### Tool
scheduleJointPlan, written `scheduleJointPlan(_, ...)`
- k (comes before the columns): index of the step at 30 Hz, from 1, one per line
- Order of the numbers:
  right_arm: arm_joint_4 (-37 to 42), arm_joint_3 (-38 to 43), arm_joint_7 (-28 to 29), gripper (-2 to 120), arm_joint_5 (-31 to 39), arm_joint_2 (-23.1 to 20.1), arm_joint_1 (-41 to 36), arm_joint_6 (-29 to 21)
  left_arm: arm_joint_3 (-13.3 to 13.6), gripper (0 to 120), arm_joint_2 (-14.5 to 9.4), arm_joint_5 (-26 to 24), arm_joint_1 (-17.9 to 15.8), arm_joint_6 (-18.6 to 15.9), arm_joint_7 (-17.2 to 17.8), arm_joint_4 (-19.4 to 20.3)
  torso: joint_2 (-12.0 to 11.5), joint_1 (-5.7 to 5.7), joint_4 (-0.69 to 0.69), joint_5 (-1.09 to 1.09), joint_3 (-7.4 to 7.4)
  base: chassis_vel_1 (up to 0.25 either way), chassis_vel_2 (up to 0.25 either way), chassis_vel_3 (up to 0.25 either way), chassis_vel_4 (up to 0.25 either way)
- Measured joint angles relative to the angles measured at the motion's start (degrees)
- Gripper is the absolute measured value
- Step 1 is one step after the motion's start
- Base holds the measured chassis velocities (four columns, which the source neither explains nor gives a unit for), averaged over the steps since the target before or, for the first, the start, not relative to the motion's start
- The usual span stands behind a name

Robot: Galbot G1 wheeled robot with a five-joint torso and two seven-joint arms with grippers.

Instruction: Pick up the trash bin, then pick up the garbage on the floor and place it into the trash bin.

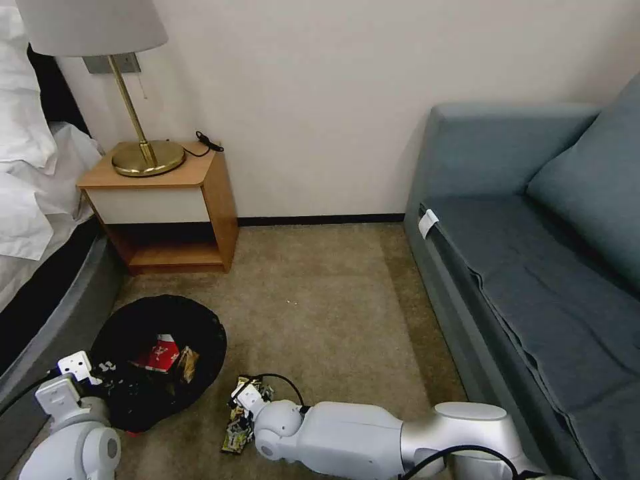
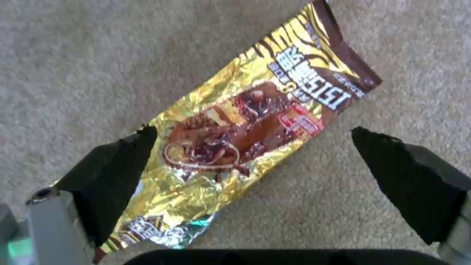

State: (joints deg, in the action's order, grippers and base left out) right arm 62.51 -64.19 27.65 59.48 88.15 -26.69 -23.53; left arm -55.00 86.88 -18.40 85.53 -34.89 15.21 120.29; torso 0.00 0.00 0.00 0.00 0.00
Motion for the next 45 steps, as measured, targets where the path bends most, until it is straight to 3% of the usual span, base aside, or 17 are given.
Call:
scheduleJointPlan(35, -3.58, -2.23, -0.74, 100, -5.17, 1.22, -3.11, 2.58, 0.96, 2, 0.36, 0.77, -0.08, 0.62, -0.01, -0.06, 0.0, 0.0, 0.0, 0.0, 0.0, 0.0, 0.0, 0.0, 0.0)
scheduleJointPlan(45, -0.38, -2.11, 0.53, 100, -5.52, -1.24, -2.38, 2.53, 0.79, 2, 0.31, 0.85, -0.26, 0.9, -0.06, -0.2, 0.0, 0.0, 0.0, 0.0, 0.0, 0.0, 0.0, 0.0, 0.0)
